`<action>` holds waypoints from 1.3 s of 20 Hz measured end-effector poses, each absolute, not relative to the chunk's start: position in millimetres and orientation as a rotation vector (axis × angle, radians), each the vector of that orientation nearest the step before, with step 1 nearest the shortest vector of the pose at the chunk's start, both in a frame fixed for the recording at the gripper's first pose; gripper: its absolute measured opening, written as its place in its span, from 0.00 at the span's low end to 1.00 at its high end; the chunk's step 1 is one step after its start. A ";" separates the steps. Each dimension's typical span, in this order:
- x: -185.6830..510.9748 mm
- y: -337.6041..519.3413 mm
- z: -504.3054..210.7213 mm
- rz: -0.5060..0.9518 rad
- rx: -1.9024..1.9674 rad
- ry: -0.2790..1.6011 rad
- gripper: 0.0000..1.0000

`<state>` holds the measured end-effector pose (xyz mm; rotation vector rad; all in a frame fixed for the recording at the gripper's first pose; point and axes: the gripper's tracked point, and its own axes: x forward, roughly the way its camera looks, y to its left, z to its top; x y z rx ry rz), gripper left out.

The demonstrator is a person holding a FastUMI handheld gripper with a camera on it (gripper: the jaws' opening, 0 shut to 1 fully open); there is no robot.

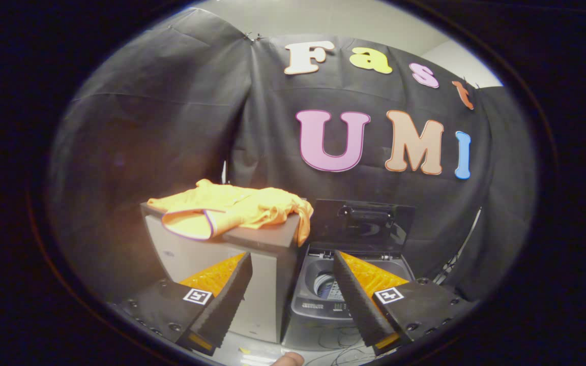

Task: Put the clothes into the washing machine and then close the washing machine lid.

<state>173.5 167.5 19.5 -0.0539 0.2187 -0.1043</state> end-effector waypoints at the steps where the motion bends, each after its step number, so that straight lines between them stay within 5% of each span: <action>1: 191.5 175.2 28.2 -0.121 -0.029 0.203 1.00; 11: 347.2 232.6 49.3 -0.206 0.043 0.347 0.99; 18: 378.6 266.5 -37.5 -0.170 -0.049 0.765 0.99; 26: 386.9 268.6 -41.4 -0.276 0.091 0.766 0.93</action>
